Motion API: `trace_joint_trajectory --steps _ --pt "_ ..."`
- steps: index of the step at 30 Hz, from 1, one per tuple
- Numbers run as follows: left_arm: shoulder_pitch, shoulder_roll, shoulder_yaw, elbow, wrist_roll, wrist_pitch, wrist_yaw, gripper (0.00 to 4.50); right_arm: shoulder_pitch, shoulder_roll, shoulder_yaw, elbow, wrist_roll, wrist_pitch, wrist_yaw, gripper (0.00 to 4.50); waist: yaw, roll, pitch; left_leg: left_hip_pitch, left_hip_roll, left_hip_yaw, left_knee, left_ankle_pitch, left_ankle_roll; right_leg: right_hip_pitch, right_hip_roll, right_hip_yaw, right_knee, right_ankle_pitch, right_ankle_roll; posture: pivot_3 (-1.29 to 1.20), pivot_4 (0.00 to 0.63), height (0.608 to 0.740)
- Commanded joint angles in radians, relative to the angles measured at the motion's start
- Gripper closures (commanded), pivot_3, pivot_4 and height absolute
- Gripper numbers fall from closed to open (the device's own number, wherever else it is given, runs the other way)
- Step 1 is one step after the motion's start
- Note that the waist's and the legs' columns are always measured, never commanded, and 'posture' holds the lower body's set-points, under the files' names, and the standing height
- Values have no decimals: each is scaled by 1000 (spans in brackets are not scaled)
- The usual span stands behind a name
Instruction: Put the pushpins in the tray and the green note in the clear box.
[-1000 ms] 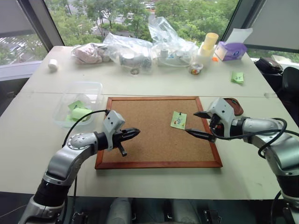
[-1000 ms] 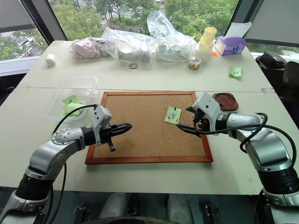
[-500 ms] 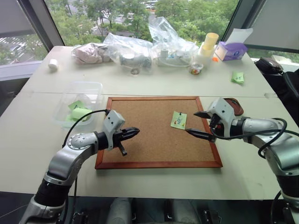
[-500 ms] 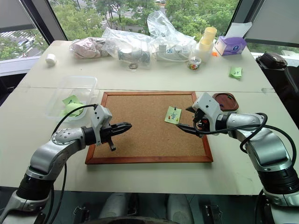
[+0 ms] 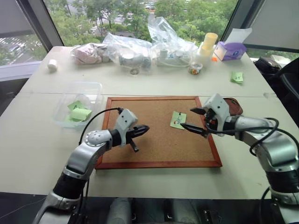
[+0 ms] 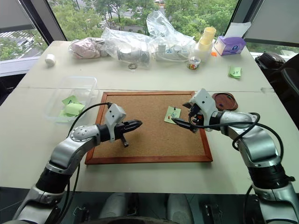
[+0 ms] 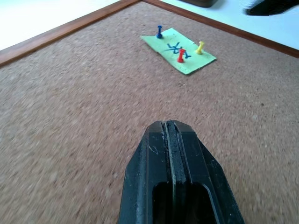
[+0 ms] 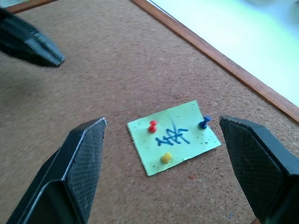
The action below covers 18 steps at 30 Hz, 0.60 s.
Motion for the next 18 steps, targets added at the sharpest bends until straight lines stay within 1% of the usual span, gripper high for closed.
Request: trace_joint_trajectory --steps 1,4,6,9,14,18 --pt "-28 -32 -23 44 31 -49 5 4500 -72 46 13 79 -34 -8 -46 528 0 0 0 0 0 0 0 0 0 0 0 0 0 0 0 0 150 740" --pt "-37 -53 -34 95 59 -76 11 4500 -109 77 31 149 -62 -25 -61 528 1 0 0 0 0 0 0 0 0 0 0 0 0 0 0 0 150 740" --pt "-35 -64 -41 128 85 -100 26 4500 -145 110 48 233 -92 -45 -85 528 1 0 0 0 0 0 0 0 0 0 0 0 0 0 0 0 150 740" --pt "-18 -62 -39 146 97 -116 21 4500 -191 165 40 345 -112 -56 -119 528 1 1 0 0 0 0 0 0 0 0 0 0 0 0 0 0 150 740" --pt "4 -49 -61 191 140 -148 21 4500 -197 192 62 412 -148 -101 -110 528 0 1 -1 0 0 0 0 0 -1 0 0 0 1 0 0 0 150 740" --pt "16 -53 -64 193 144 -154 18 4500 -196 195 67 445 -175 -126 -108 528 -2 3 -2 3 0 1 0 1 -1 2 0 0 1 0 0 0 150 740"
